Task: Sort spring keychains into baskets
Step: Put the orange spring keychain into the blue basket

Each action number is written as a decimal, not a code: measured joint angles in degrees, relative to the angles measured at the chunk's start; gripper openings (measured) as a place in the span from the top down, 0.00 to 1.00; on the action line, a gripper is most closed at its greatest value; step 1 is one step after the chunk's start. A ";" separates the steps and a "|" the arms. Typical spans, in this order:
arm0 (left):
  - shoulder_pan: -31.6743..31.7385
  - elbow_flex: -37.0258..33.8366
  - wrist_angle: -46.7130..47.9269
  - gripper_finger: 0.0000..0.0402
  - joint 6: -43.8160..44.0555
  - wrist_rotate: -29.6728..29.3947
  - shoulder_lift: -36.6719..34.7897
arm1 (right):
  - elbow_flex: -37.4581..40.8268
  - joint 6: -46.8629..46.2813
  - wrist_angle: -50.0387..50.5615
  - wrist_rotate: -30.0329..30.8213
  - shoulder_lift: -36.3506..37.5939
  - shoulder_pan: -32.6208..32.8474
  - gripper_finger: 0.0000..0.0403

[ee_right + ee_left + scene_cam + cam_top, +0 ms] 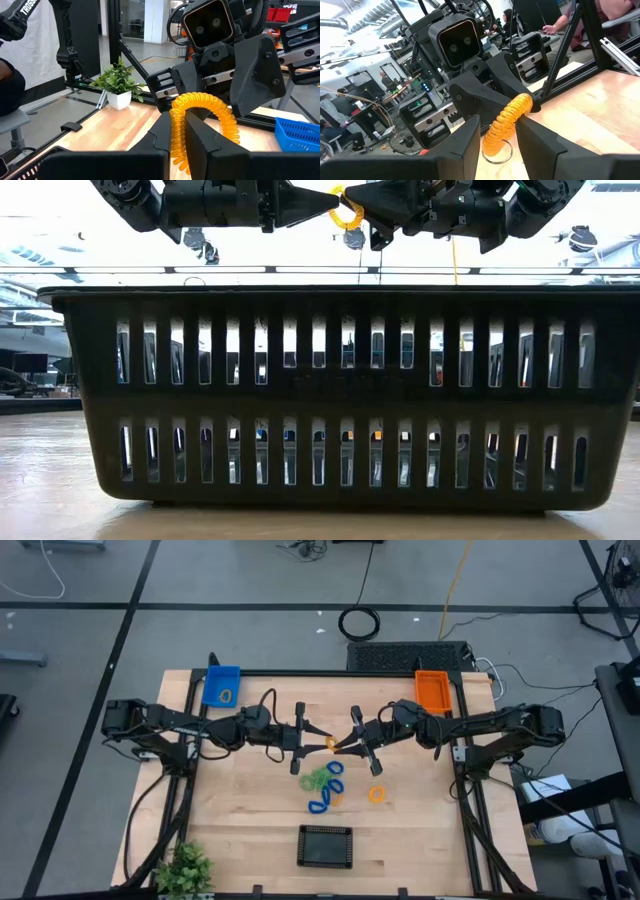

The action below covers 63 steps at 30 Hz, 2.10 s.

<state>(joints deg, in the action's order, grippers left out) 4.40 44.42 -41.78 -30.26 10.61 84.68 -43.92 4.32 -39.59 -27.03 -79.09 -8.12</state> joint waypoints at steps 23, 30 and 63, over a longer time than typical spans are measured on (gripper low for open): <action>0.00 0.00 0.04 0.67 0.45 0.00 0.00 | 0.00 0.00 0.46 -0.02 0.00 0.00 0.94; 0.00 0.02 0.43 0.67 0.46 0.02 0.00 | 0.00 0.00 0.46 -0.02 0.00 0.00 0.94; -1.36 0.04 17.09 0.95 -5.64 -15.17 -8.28 | -0.04 -0.11 4.69 4.18 -0.02 -0.15 0.82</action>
<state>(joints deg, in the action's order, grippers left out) 3.04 44.47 -24.69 -35.90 -4.56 76.41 -43.97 4.20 -34.90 -22.85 -79.11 -8.27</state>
